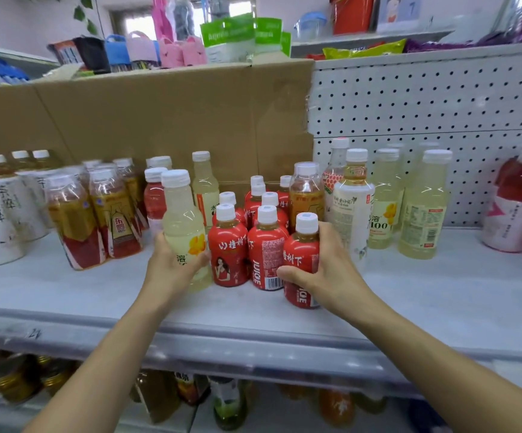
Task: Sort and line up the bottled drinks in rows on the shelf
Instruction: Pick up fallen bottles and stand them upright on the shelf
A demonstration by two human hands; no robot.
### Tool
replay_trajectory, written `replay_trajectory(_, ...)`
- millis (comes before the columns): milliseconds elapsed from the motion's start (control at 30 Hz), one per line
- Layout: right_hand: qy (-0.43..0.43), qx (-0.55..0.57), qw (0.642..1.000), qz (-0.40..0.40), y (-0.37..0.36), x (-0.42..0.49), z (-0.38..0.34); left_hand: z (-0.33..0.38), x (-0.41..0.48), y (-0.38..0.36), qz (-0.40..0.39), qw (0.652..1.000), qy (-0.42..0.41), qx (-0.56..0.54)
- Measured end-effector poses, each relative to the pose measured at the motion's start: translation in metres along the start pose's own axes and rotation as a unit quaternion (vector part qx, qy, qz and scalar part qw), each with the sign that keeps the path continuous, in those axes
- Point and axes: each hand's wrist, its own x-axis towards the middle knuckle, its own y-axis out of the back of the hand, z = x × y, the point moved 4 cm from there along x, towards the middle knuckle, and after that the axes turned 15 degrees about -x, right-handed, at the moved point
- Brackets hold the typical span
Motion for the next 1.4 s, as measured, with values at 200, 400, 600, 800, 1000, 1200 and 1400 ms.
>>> replay_trajectory(200,0.01,-0.042,0.998,0.047,0.004,-0.006,-0.003,0.005,-0.033,0.004,-0.041,0.998,-0.009,-0.044)
replay_trajectory(400,0.195,-0.13,0.948,0.215,0.015,-0.02,-0.074,0.011,-0.062,-0.005,-0.085,0.995,-0.034,-0.045)
replay_trajectory(600,0.148,0.045,0.988,0.016,-0.003,-0.032,-0.089,0.032,-0.09,-0.036,-0.132,0.986,-0.093,-0.029)
replay_trajectory(800,0.122,0.068,0.987,0.075,0.055,-0.049,-0.058,0.055,-0.117,-0.094,-0.183,0.977,-0.098,-0.052)
replay_trajectory(1000,0.03,0.057,0.992,0.108,0.124,-0.052,0.027,0.073,-0.136,-0.187,-0.307,0.946,-0.087,-0.053)
replay_trajectory(1200,-0.079,0.01,0.985,0.156,0.176,-0.032,0.123,0.075,-0.12,-0.285,-0.324,0.94,0.06,-0.086)
replay_trajectory(1400,-0.111,0.01,0.986,0.124,0.189,-0.004,0.179,0.049,-0.045,-0.359,-0.186,0.976,0.114,-0.012)
